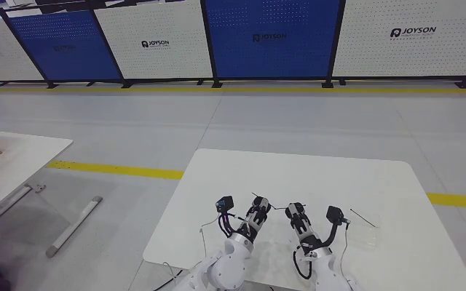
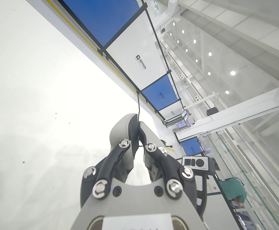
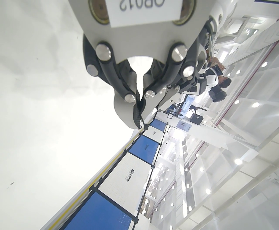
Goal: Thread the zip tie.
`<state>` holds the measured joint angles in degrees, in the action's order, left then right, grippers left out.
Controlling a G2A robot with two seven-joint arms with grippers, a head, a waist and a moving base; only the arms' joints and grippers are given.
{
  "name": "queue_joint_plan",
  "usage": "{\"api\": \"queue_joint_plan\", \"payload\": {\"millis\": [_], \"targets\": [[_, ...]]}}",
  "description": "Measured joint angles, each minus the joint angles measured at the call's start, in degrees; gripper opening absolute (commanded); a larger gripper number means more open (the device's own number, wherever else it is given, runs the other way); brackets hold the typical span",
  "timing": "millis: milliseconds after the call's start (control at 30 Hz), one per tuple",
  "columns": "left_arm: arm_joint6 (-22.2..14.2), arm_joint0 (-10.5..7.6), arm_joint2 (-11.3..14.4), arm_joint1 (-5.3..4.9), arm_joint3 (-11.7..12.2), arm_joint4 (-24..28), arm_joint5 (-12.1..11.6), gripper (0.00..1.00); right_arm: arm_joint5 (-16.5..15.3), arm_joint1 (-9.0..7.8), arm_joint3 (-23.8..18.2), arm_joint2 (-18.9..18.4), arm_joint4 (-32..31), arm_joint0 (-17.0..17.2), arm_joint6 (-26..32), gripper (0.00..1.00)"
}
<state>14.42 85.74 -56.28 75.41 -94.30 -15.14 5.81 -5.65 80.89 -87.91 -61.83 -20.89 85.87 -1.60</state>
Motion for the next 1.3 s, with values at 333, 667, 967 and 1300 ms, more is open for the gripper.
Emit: {"api": "queue_joint_plan", "payload": {"millis": [333,667,967,1300], "targets": [[0.0,0.0,0.0,0.0,0.0,0.0,0.0,0.0,-0.2,0.19,0.5,0.7,-0.3,-0.3,0.2,0.0],[0.0,0.0,0.0,0.0,0.0,0.0,0.0,0.0,-0.3,0.19,0.5,0.7,-0.2,-0.3,0.2,0.0],[-1.0,0.21,-0.5,0.49,-0.5,5.6,-2.0,0.0,-1.8,0.13,-0.3,-0.1,1.2,0.6,-0.8,0.0],[-1.9,0.97,-1.6,0.56,-1.6,7.5,-3.8,0.0,-4.0,0.12,-1.0,-0.8,2.4,1.4,-1.7,0.0]]}}
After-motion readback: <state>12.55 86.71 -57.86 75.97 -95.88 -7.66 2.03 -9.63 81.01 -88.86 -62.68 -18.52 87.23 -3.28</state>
